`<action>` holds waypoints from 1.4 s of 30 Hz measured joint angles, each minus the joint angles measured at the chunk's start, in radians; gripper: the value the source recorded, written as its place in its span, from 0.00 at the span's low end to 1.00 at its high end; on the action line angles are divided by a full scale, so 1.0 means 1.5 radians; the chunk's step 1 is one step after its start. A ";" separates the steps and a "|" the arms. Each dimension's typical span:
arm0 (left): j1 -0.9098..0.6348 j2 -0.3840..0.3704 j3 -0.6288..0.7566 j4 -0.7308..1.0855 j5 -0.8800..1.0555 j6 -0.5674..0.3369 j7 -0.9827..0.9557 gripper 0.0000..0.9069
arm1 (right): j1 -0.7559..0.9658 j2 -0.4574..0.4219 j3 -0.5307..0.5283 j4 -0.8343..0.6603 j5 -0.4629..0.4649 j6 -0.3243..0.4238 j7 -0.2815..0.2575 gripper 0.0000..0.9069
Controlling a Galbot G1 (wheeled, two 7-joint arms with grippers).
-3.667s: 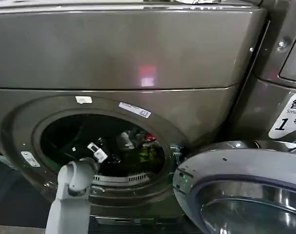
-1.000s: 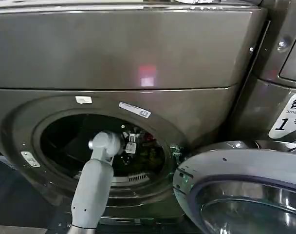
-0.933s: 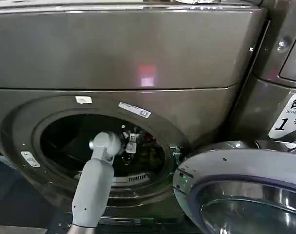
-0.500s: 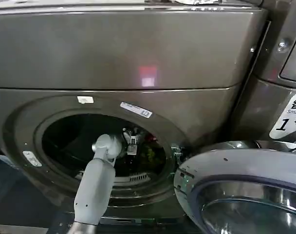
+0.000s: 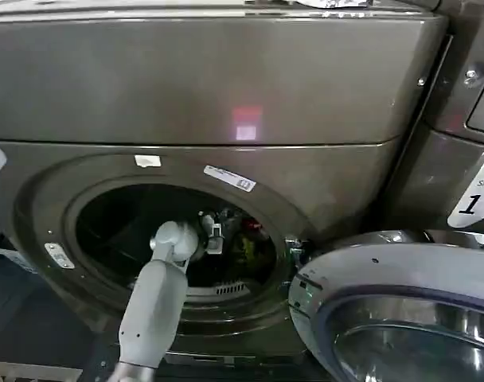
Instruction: Grasp the clothes from the dryer.
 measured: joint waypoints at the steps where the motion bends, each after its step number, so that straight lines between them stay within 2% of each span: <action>1: 0.002 0.000 -0.002 -0.004 -0.006 0.002 -0.005 0.00 | 0.001 0.000 0.000 0.000 0.000 0.000 0.000 1.00; 11: 0.008 -0.001 -0.016 -0.028 -0.075 0.042 -0.130 0.00 | 0.002 0.003 -0.005 0.001 -0.001 0.003 0.000 1.00; 28: 0.055 -0.018 -0.030 -0.085 -0.284 0.176 -0.564 0.00 | 0.006 0.008 -0.020 0.009 -0.013 0.015 -0.008 1.00; 36: 0.093 -0.031 -0.048 -0.118 -0.411 0.211 -0.782 0.00 | 0.003 0.002 -0.030 0.013 -0.016 0.017 -0.017 1.00; 42: 0.119 -0.043 -0.056 -0.144 -0.494 0.226 -0.876 0.00 | 0.000 0.003 -0.036 0.013 -0.016 0.025 -0.031 1.00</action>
